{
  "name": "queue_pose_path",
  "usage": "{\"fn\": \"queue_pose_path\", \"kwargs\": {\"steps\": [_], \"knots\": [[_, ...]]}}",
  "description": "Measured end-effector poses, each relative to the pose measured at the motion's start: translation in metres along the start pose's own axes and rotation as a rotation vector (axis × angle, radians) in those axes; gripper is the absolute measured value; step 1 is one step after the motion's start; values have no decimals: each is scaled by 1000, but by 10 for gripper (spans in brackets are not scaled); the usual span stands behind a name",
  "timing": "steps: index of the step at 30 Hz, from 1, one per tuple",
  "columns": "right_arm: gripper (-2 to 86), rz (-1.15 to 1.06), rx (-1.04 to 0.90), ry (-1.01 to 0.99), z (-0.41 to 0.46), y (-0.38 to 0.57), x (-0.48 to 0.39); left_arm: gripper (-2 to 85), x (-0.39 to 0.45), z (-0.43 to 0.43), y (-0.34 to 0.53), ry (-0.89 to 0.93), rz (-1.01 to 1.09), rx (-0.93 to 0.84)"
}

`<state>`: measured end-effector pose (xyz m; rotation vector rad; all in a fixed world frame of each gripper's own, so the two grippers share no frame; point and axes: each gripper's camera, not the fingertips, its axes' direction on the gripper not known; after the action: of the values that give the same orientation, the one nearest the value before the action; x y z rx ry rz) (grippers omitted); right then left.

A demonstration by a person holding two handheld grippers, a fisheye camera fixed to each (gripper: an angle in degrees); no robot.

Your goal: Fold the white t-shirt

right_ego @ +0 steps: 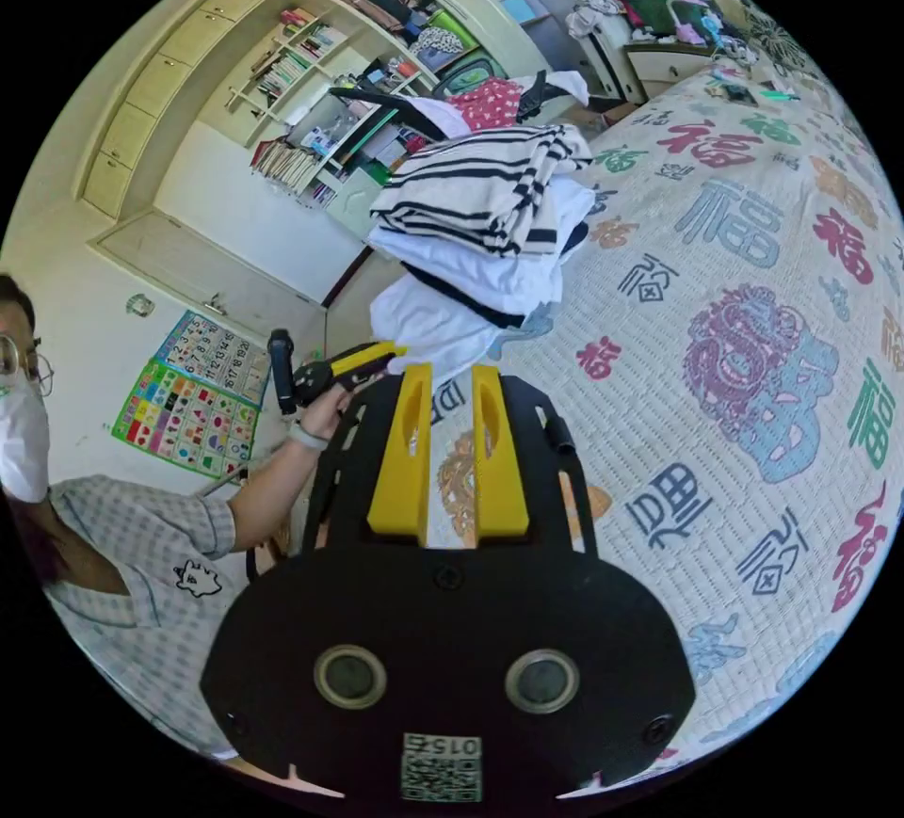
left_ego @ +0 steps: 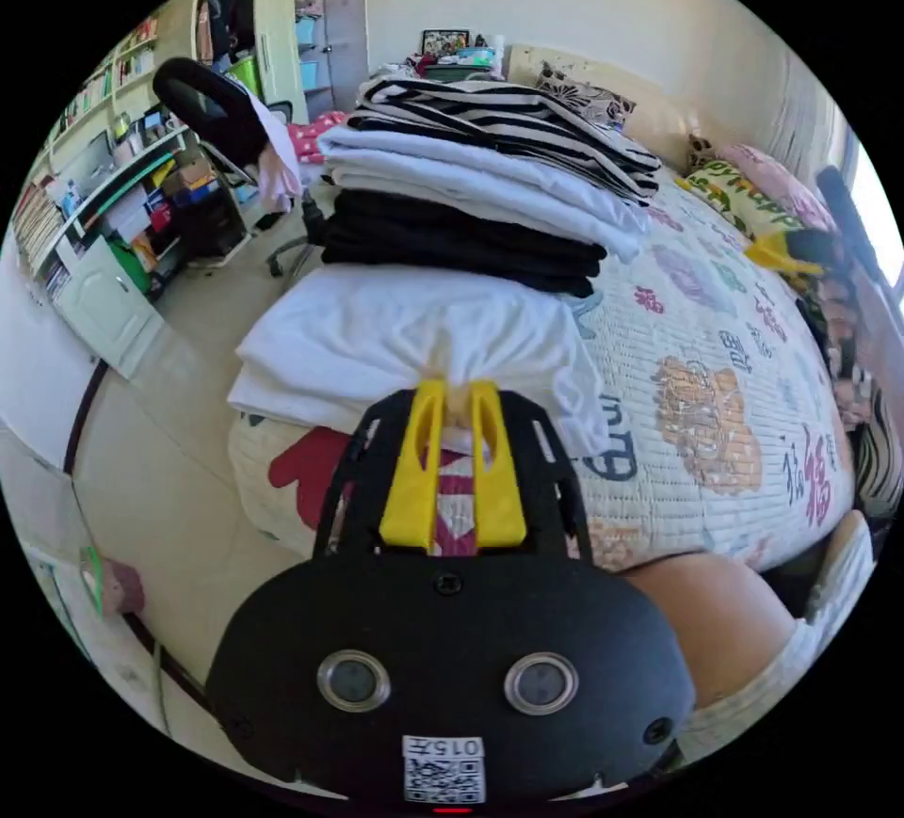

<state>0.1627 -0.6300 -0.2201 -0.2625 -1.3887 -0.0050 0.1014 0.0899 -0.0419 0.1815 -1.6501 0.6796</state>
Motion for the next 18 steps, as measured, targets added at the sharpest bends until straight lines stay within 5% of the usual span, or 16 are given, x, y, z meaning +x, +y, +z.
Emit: {"fn": "queue_pose_path", "kwargs": {"steps": [6,14,18], "knots": [[93,-88,-59,-23,3,65,-52,1,-27,-90,10,424,-121,180],[160,-322,28,102,-27,110,-148,-2,56,-251,9,846,212,438],[47,-340,91,127,-67,137,-179,-3,94,-296,5,1020,316,499]]}}
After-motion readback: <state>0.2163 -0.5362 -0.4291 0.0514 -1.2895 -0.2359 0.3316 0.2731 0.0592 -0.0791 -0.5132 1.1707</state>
